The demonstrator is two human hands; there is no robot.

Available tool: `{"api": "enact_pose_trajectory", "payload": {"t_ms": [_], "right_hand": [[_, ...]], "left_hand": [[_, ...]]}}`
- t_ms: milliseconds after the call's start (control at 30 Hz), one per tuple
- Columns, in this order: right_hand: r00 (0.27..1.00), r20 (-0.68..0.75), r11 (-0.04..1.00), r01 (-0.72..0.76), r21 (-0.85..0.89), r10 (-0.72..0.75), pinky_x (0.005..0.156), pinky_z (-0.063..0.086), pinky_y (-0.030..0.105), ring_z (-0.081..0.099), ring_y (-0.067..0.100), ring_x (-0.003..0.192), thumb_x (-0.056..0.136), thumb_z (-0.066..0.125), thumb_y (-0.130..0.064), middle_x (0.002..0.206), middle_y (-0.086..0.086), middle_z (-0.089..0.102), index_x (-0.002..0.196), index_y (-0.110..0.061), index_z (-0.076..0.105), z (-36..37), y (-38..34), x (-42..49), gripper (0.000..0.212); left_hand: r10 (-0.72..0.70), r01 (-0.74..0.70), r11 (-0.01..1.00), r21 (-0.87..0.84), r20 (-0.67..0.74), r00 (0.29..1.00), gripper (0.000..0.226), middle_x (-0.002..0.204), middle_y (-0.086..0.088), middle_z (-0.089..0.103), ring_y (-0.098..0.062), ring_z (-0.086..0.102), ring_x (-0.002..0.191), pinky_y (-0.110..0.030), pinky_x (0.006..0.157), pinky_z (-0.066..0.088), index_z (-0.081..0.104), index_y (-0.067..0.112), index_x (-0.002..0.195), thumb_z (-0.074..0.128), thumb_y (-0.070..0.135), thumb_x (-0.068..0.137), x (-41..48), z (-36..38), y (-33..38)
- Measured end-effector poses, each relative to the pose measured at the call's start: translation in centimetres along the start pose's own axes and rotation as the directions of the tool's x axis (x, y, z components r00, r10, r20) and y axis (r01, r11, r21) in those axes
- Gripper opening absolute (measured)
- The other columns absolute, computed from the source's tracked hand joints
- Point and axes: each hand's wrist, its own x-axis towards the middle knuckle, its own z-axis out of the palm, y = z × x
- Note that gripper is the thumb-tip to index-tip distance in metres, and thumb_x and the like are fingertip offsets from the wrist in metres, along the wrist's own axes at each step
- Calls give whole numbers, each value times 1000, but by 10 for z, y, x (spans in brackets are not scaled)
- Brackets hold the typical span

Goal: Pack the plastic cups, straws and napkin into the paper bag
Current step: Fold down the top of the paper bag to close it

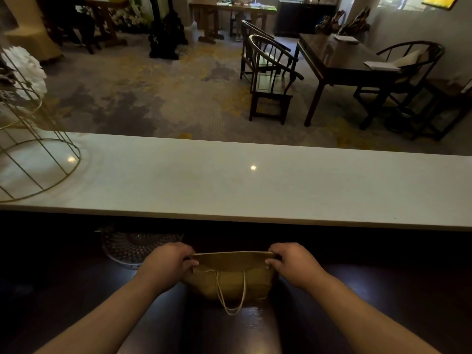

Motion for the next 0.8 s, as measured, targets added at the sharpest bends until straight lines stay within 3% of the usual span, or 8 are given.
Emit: {"api": "enact_pose_trajectory", "payload": {"t_ms": [433, 733, 800], "right_hand": [[994, -14, 989, 110, -104, -112, 69, 46, 31, 61, 10, 81, 94, 66, -37, 77, -14, 60, 84, -24, 65, -53, -13, -20, 17], [995, -23, 990, 92, -105, -95, 72, 52, 36, 61, 10, 77, 95, 67, -38, 80, -8, 67, 88, -21, 67, -127, -34, -30, 19], [996, -21, 993, 81, -89, -83, 73, 52, 34, 61, 8, 78, 95, 68, -37, 80, -8, 67, 86, -23, 67, -146, -42, -33, 16]], "left_hand": [[141, -142, 990, -6, -47, 989, 30, 80, 13, 63, -11, 65, 85, -29, 71, 48, 70, 26, 84, 59, 53, 91, -5, -52, 14], [209, -203, 977, 71, -103, 972, 36, 83, -2, 71, -24, 68, 84, -31, 65, 37, 68, 18, 81, 61, 52, 89, 6, -123, 38], [216, -209, 975, 76, -95, 972, 34, 85, -1, 72, -24, 67, 86, -32, 67, 40, 69, 19, 82, 62, 51, 90, 9, -142, 44]]}}
